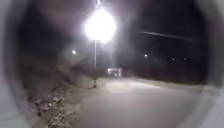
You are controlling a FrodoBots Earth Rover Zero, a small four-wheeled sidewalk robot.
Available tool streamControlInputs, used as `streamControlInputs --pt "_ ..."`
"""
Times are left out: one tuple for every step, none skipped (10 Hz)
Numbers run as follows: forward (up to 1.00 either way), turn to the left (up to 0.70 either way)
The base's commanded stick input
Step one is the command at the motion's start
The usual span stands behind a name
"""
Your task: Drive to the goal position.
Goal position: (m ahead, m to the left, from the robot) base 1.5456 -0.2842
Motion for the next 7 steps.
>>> streamControlInputs --pt "0.85 0.00" --pt "0.85 0.00" --pt "0.85 0.00" --pt "0.85 0.00" --pt "0.85 0.00" --pt "0.85 0.00" --pt "0.85 0.00"
